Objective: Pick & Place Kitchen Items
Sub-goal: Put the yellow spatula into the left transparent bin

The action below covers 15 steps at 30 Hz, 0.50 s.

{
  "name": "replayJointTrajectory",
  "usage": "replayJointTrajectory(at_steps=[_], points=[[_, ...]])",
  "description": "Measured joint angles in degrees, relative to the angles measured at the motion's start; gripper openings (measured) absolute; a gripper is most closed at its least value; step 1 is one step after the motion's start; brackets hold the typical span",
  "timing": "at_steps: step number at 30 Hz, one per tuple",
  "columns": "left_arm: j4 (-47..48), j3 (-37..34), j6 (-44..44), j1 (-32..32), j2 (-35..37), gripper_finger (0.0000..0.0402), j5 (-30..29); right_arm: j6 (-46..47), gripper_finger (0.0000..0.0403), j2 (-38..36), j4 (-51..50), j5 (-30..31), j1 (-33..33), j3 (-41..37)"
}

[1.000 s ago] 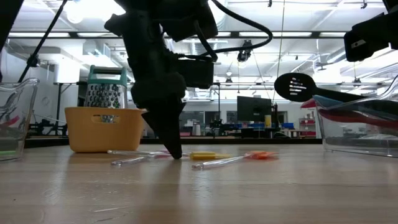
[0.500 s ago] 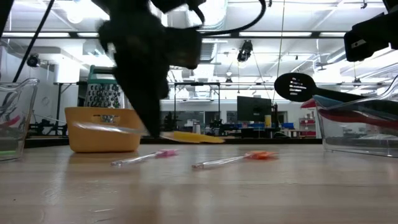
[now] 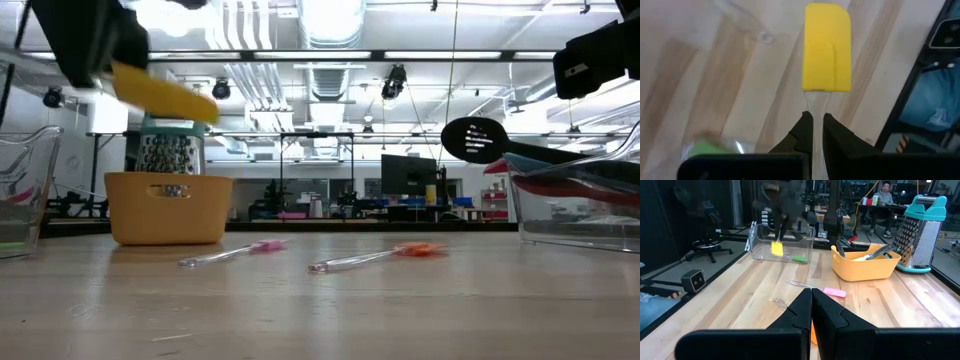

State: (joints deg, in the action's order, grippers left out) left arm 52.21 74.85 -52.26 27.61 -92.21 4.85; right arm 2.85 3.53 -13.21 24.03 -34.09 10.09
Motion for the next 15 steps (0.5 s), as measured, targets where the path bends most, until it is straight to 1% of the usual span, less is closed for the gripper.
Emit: replayJointTrajectory(at_steps=[4, 10, 12, 15], points=[[6.35, 0.02, -8.08, 4.27, 4.42, 0.0020, -4.42, 0.04, 0.0008, 0.00, 0.00, -0.02, -0.02, 0.00], [18.97, 0.02, -25.27, 12.76, 9.42, 0.0020, -10.96, 0.00, 0.0008, 0.00, 0.01, -0.02, -0.02, 0.00], [22.92, 0.00, -32.12, 15.90, 10.16, 0.0020, -11.56, 0.06, 0.0008, 0.00, 0.02, -0.02, -0.02, 0.00], [26.32, -0.05, -41.28, 20.29, 10.39, 0.0020, -11.74, 0.02, 0.0008, 0.00, 0.01, -0.01, -0.01, 0.00]])
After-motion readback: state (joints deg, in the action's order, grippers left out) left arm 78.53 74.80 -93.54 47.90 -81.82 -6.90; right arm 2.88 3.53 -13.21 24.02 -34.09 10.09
